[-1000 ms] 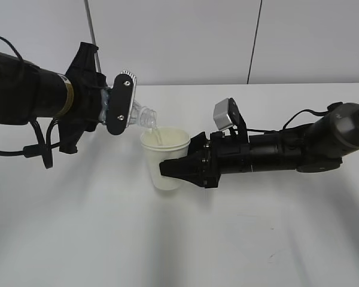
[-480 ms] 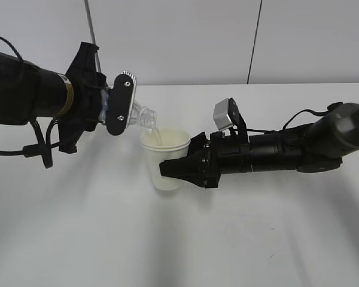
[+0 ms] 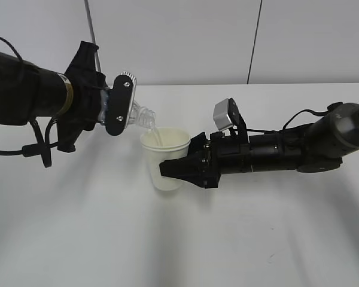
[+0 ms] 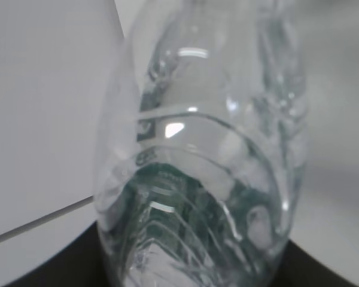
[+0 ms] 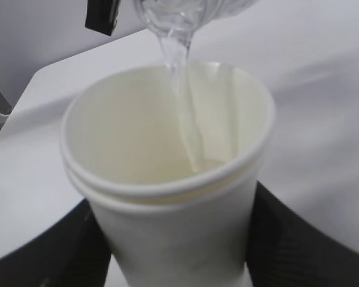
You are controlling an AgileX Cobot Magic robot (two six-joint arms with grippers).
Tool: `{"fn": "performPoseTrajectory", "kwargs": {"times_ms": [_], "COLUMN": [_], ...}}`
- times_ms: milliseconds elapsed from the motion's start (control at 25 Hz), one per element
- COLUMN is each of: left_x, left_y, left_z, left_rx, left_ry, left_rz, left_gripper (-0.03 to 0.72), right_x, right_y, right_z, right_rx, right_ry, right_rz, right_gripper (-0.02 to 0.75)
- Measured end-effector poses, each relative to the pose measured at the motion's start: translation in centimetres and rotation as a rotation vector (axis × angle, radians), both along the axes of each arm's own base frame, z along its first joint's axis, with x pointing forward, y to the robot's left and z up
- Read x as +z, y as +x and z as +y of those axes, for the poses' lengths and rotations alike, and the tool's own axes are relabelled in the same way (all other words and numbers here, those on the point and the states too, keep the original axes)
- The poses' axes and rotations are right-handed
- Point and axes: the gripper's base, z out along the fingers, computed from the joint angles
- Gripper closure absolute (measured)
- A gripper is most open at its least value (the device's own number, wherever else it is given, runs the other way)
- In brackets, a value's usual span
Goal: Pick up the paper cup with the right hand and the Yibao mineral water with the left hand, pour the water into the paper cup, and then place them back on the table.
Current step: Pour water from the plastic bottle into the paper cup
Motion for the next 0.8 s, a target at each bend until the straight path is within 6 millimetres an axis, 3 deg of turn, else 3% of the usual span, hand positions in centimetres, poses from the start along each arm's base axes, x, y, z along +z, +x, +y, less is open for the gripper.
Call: {"fn": "performPoseTrajectory", "kwargs": {"times_ms": [800], "left_x": [0.06], "left_y": [-0.24], "left_z": [-0.46], "left_rx": [-0.003], "left_ry": [0.016], "left_rz": [-0.011], "left_gripper": [0.359], "right_x": [-0.02], "right_y": [-0.01], "right_z": [0.0], "right_rx": [0.0], "right_ry": [-0.002], "right_rz": [0.003], "right_gripper": [0.259]}}
